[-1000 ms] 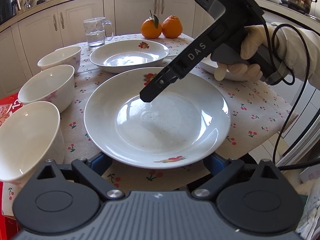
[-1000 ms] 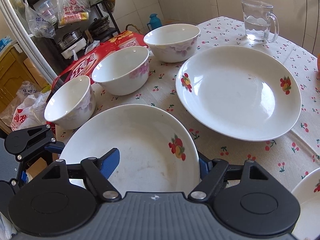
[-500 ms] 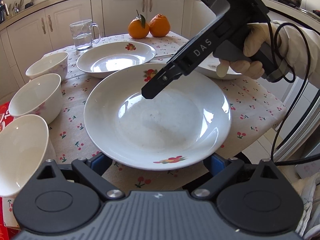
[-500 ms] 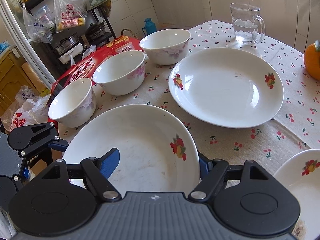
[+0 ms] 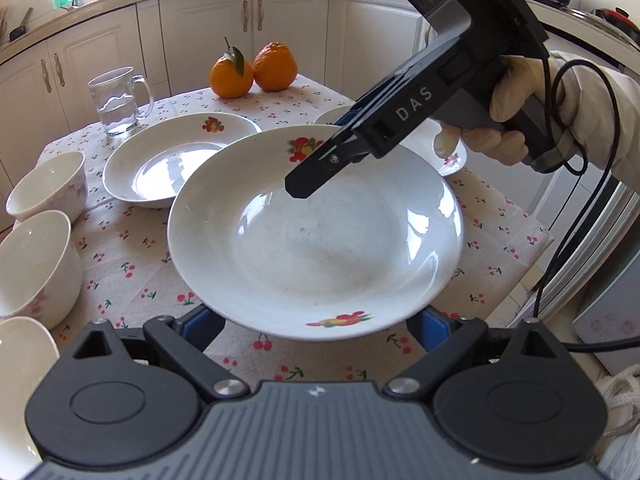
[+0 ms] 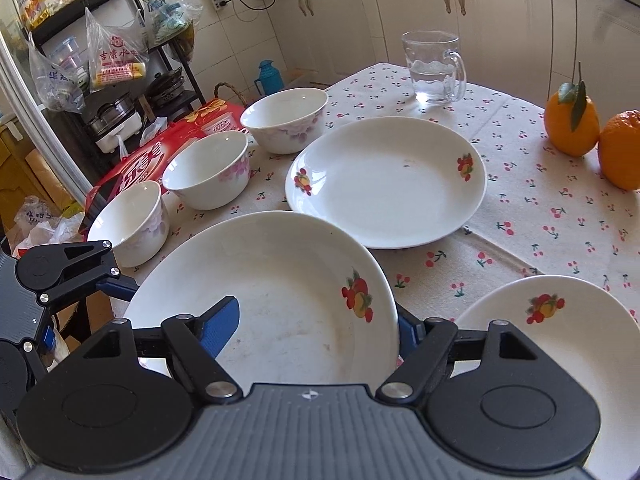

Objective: Organize plates and bowls
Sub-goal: 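Carry the plate over the stained plate and lower it on top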

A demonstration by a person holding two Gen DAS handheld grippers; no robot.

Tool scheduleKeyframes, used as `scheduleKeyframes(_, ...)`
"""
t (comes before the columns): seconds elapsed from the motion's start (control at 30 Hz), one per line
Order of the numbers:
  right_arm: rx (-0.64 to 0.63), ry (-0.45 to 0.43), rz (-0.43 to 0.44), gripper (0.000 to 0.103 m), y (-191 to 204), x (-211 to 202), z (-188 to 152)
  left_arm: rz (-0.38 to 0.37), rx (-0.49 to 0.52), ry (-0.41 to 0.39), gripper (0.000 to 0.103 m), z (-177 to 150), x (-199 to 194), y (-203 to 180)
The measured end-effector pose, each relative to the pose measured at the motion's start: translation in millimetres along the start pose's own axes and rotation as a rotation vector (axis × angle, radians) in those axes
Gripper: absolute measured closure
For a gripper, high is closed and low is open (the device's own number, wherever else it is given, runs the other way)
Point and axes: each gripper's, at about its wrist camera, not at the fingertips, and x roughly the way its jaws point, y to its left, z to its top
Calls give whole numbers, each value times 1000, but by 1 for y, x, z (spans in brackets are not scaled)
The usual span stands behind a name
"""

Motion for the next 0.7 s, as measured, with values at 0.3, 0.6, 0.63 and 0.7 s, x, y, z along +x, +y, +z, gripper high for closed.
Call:
scheduleKeyframes(0.3,63,-43,-62,20,-33,-31,-16,-53,67,7,7,32,23,-19)
scheduleKeyframes(0.6,131,-85,-132,20,-74,-55,-33,-101,143,12,7,65,53,-34)
scheduleKeyframes(0.63,139,-89,-141,20,-78,-58,-36,-105,147,13,7,68,57,-35)
scheduleKeyframes(0.7,155,-96,-155,20,-88,-62,-40,-119,152,15,7,73,64,-35)
